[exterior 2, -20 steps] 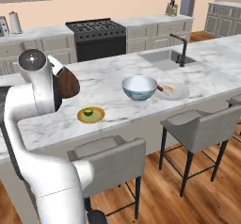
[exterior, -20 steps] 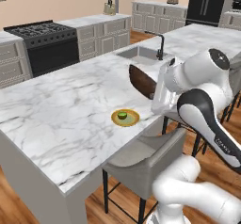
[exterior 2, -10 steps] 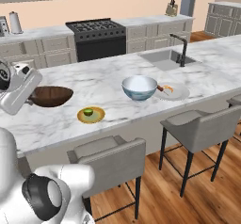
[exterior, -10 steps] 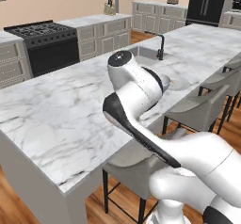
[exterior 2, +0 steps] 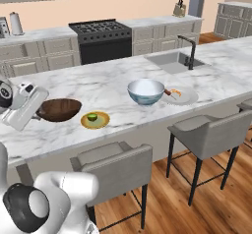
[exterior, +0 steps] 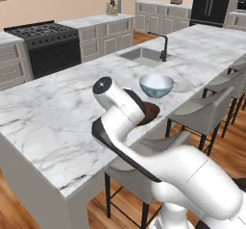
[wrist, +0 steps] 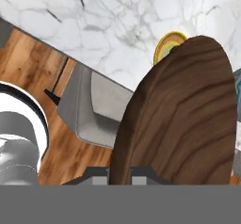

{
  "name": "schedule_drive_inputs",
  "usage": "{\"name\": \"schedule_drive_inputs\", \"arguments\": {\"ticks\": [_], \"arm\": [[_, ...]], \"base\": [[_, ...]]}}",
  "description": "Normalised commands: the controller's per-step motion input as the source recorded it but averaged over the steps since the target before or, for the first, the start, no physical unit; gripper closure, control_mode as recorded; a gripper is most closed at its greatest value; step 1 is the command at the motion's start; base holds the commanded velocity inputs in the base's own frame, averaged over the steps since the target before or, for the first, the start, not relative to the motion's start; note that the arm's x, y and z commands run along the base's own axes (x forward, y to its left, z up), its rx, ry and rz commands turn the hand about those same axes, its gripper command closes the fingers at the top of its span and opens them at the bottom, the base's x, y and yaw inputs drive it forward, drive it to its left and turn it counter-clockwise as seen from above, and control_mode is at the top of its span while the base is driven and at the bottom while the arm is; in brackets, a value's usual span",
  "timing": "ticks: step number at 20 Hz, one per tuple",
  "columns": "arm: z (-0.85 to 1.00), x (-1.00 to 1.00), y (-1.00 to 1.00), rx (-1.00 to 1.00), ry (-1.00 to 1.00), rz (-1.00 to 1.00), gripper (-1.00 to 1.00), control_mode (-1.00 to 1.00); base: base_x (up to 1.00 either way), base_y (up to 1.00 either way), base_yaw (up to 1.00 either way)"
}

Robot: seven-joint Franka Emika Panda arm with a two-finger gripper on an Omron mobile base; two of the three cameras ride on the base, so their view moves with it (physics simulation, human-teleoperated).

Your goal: Take the smaller bowl and place it next to the appetizer plate on the dining counter , and place the larger bowl next to the plate with cooked food.

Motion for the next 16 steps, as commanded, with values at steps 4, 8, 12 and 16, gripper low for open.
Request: {"name": "schedule_drive_inputs", "arguments": {"ticks": [4,8,12,16], "arm": [[-0.86,0.6,0.26,0.0,-0.01,0.02,1.0,-1.0],[-0.53,0.37,0.02,0.0,-0.12,0.12,1.0,-1.0],[-0.46,0.24,0.0,0.04,-0.14,0.13,1.0,-1.0],[-0.55,0.31,0.03,0.08,0.0,0.06,1.0,-1.0]], "base": [[0.0,0.0,0.0],[0.0,0.0,0.0],[0.0,0.0,0.0],[0.0,0.0,0.0]]}}
